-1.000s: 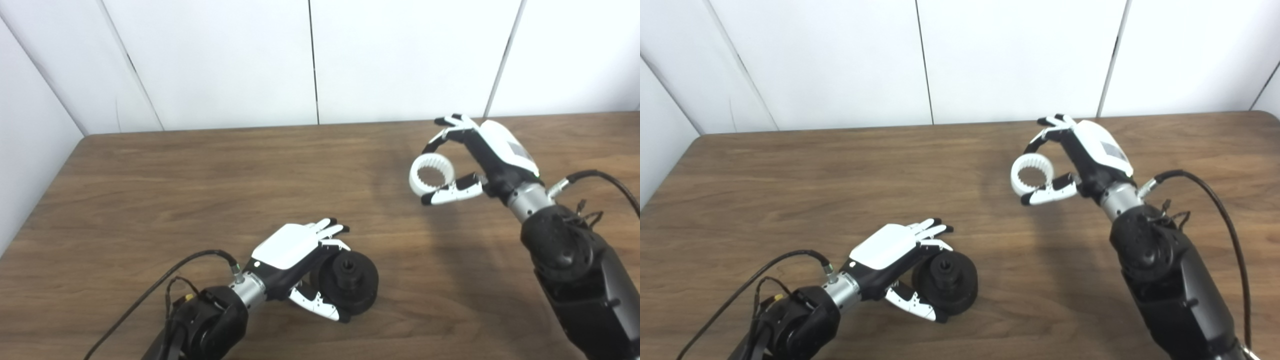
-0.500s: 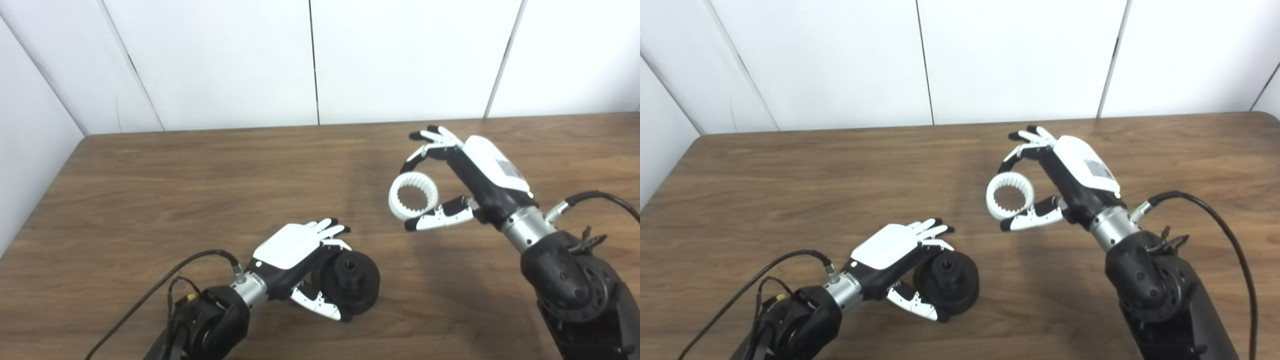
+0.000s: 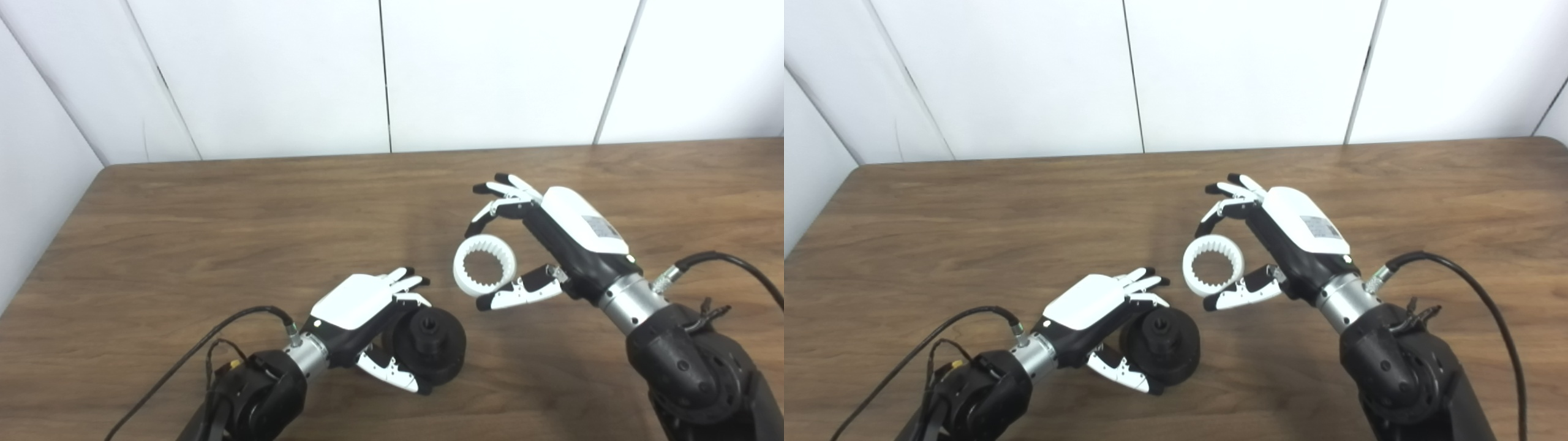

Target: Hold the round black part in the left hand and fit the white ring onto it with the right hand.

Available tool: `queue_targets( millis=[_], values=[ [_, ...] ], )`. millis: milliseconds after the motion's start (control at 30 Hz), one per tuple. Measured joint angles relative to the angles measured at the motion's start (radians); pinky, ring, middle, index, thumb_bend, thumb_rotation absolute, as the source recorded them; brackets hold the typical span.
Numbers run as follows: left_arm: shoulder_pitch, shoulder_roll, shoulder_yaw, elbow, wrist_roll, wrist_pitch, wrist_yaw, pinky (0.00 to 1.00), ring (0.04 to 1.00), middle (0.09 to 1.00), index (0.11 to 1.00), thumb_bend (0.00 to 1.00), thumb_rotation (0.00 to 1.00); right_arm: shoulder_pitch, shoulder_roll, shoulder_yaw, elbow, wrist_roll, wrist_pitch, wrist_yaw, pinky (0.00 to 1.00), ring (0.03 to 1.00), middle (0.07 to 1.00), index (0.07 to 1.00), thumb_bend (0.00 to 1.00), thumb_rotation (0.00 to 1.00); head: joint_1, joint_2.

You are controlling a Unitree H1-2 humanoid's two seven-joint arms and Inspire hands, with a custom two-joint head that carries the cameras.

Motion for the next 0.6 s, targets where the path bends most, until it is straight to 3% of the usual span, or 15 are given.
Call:
queue_targets(
  millis=[600],
  values=[
    [0.0, -0.002, 0.0, -0.001, 0.0, 0.005, -0.003, 0.94, 1.0, 0.957, 0.718, 0.87, 0.54, 0.002, 0.041, 0.072, 0.037, -0.041, -0.017, 0.029, 0.88, 0.996, 0.899, 0.493, 0.52, 0.16, -0.003, 0.002]
  ],
)
